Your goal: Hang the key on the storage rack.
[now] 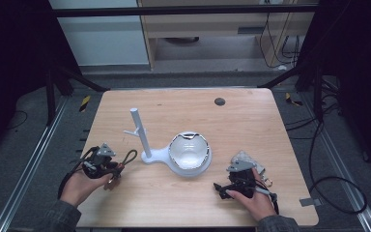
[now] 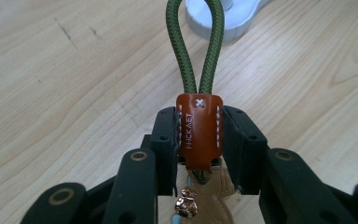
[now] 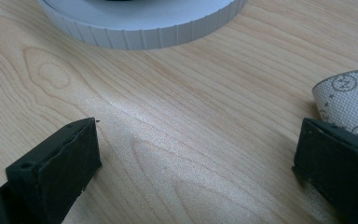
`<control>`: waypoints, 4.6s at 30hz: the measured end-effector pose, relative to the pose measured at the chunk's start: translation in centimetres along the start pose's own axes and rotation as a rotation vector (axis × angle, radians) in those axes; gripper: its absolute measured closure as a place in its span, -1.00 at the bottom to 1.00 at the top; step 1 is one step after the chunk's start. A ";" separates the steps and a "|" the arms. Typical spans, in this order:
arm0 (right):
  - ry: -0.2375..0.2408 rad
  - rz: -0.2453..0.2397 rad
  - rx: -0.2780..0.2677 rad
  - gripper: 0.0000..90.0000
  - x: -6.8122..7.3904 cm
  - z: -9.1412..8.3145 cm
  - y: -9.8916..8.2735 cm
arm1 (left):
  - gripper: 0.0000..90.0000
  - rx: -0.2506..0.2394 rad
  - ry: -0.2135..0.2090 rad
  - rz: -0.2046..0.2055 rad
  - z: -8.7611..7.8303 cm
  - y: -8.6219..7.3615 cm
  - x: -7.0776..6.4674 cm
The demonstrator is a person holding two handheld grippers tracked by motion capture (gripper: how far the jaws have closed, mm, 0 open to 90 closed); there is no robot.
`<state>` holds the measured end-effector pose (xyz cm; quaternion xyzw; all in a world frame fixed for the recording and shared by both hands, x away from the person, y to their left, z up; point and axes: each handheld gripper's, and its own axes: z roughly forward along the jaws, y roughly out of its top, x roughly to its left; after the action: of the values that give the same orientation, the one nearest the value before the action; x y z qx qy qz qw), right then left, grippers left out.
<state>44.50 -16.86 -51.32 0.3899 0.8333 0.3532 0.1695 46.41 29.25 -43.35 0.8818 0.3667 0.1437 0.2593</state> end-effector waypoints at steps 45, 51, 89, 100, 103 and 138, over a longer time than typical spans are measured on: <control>-0.023 0.019 0.001 -0.99 -0.3 0.6 0.6 | 0.47 -0.400 0.019 0.015 -6.2 -0.2 -5.1; -0.023 0.019 0.001 -0.99 -0.3 0.6 0.6 | 0.47 -0.419 0.015 0.033 -6.6 0.4 -5.8; -0.020 0.025 -0.001 -0.99 -0.3 0.5 0.5 | 0.47 -0.496 0.035 0.042 -8.1 2.6 -6.4; -0.020 0.025 0.000 -0.99 -0.3 0.5 0.5 | 0.47 -0.488 0.072 0.013 -7.5 3.0 -5.3; -0.019 0.023 -0.003 -0.99 -0.3 0.5 0.5 | 0.47 -0.475 0.075 0.004 -6.9 3.1 -5.0; -0.022 0.022 -0.001 -0.99 -0.3 0.4 0.4 | 0.46 -0.416 0.072 -0.060 -2.7 3.9 -3.7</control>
<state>45.06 -16.73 -51.32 0.4027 0.8270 0.3511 0.1749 44.87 25.21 -39.22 0.7921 0.3644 0.2399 0.4268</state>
